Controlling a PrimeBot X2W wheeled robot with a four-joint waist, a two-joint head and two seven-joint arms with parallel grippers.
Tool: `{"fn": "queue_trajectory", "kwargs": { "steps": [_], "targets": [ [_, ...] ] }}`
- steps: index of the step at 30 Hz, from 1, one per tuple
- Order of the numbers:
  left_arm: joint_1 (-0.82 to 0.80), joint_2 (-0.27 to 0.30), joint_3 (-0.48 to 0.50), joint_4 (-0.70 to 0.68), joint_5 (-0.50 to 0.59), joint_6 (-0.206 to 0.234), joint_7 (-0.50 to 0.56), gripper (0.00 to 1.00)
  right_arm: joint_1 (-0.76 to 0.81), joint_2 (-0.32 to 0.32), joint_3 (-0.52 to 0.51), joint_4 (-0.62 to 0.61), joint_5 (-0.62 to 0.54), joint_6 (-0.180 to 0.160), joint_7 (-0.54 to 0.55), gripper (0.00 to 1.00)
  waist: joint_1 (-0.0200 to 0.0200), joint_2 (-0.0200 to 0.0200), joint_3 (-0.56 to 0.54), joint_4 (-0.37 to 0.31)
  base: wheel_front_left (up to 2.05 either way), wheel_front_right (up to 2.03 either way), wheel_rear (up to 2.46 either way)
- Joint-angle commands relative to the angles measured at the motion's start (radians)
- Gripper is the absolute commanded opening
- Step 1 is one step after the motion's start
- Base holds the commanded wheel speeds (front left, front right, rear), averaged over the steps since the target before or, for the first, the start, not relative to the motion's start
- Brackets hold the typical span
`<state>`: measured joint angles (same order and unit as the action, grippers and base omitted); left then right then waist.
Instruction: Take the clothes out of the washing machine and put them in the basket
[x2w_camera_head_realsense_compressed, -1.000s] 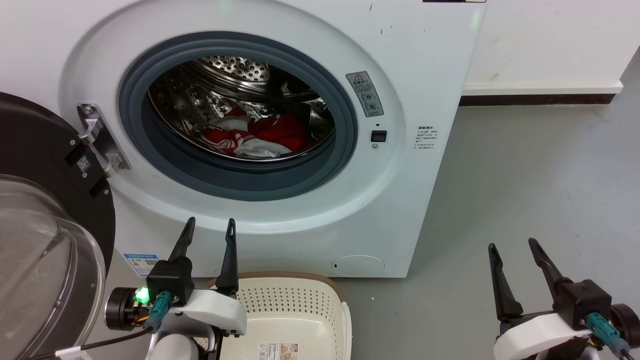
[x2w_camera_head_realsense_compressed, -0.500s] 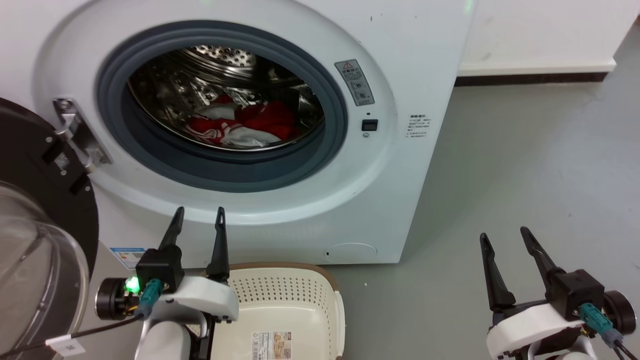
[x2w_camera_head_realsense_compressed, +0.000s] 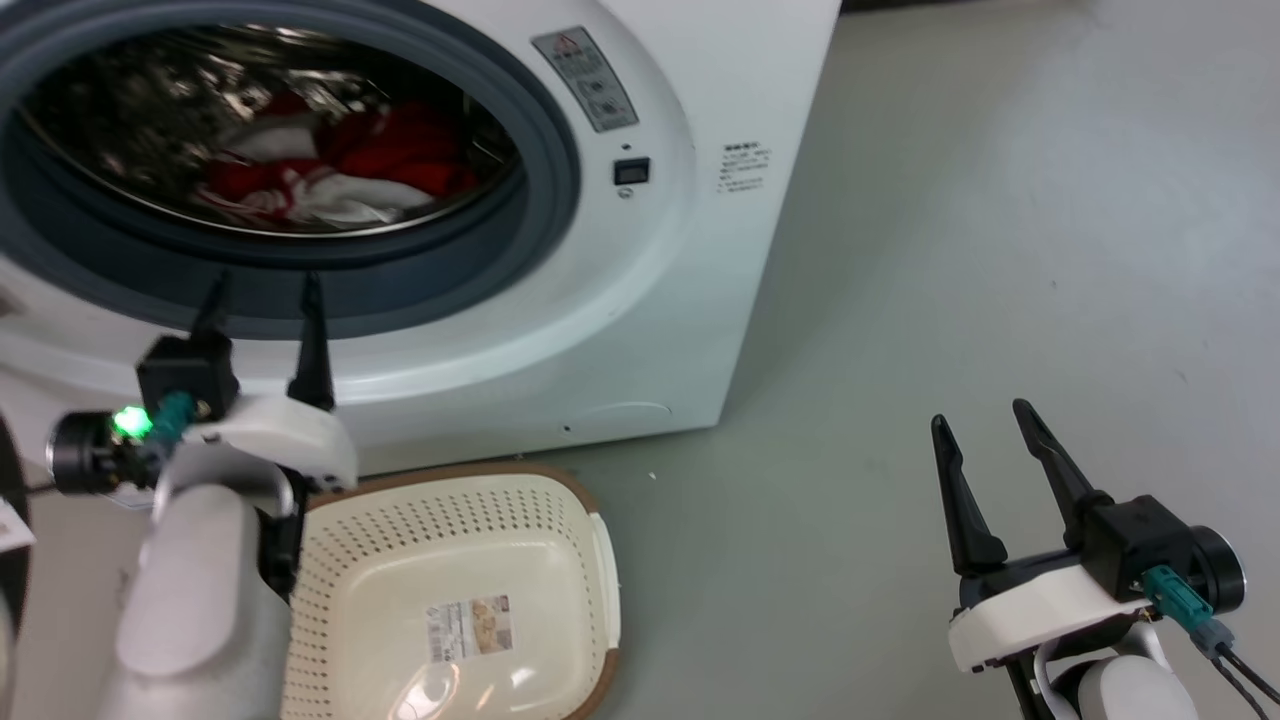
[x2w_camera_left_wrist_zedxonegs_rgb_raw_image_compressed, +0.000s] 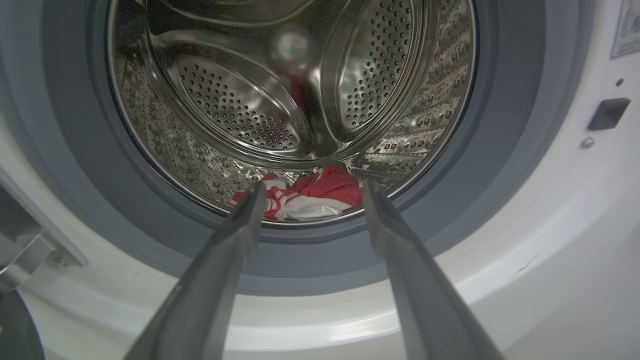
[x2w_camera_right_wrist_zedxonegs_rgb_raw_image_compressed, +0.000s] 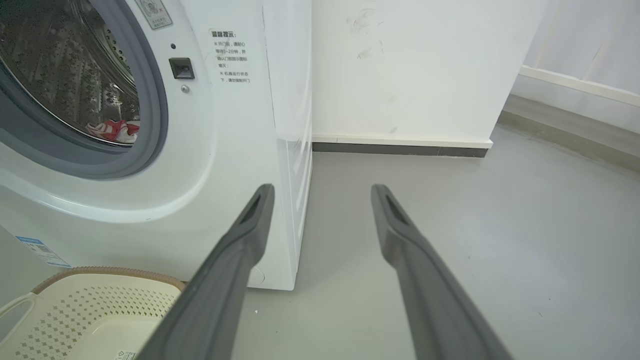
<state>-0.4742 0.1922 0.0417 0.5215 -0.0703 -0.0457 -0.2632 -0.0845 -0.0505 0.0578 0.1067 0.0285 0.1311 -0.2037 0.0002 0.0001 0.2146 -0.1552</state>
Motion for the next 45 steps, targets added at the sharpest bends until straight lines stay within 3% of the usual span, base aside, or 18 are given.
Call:
{"fn": "queue_trajectory", "kwargs": {
  "steps": [1,14,23,38,45],
  "targets": [
    [-0.037,0.02,0.005,0.026,-0.001,-0.005,-0.002,1.0,-0.021,0.001,0.004,0.008,0.013,-0.001,-0.009,1.0,-0.0002,-0.0001,0.068,-0.059,0.0,0.0,0.0],
    [-0.345,0.196,0.001,0.222,0.01,-0.043,0.057,1.0,-0.134,0.001,0.068,0.061,0.094,-0.001,-0.059,1.0,-0.0002,-0.0001,0.302,-0.178,0.0,0.0,0.0],
    [-0.552,0.317,-0.026,0.327,0.021,-0.067,0.163,1.0,-0.185,0.001,0.118,0.059,0.154,-0.001,-0.061,1.0,-0.0002,-0.0001,0.394,-0.245,0.0,0.0,0.0],
    [-0.871,0.503,-0.185,0.393,0.072,-0.084,0.447,1.0,-0.209,0.001,0.194,0.042,0.24,-0.001,-0.061,1.0,-0.0002,-0.0001,0.512,-0.348,0.0,0.0,0.0],
    [-0.947,0.582,-0.307,0.379,0.01,-0.084,0.611,1.0,-0.214,0.001,0.212,0.037,0.265,-0.001,-0.062,1.0,-0.0002,-0.0001,0.561,-0.37,0.0,0.0,0.0]
  ]
}}
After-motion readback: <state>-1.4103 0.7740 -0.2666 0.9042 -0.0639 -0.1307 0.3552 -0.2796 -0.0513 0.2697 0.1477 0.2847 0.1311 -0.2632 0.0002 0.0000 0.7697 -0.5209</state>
